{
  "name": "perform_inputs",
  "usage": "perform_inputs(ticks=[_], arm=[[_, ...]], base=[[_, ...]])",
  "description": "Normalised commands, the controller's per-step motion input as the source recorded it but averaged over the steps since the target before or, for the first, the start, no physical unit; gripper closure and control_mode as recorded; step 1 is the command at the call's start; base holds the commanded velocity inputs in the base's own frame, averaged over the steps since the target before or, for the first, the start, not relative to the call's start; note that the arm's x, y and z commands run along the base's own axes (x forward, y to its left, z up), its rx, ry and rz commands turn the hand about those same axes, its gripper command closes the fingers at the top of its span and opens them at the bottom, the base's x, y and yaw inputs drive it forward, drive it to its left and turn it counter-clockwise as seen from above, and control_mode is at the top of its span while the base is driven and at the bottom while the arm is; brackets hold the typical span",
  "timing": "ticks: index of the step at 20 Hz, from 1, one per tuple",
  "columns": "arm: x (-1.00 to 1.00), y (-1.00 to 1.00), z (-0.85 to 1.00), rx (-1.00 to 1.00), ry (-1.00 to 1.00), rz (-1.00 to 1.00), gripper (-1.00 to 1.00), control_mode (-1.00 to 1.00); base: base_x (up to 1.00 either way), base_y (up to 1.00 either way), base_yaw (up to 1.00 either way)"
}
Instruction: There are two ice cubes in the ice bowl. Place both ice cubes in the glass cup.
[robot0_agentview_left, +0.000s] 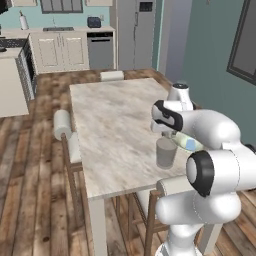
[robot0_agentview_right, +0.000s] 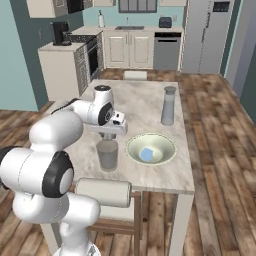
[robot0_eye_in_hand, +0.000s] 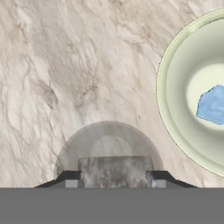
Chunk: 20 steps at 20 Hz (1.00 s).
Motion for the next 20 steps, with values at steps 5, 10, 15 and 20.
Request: perform_inputs(ticks=[5, 10, 15, 20], arm=[[0.00, 0.14, -0.10, 0.01, 0.00, 0.00, 1.00, -1.00], [0.00, 0.13, -0.29, 0.01, 0.00, 0.00, 1.00, -1.00], [0.00, 0.01, -0.21, 0.00, 0.00, 0.00, 1.00, -1.00], [0.02, 0.00, -0.02, 0.01, 0.00, 0.00, 1.00, -1.00]], base=[[0.00, 0.00, 0.00], [0.00, 0.00, 0.00], [0.00, 0.00, 0.00], [0.00, 0.00, 0.00]])
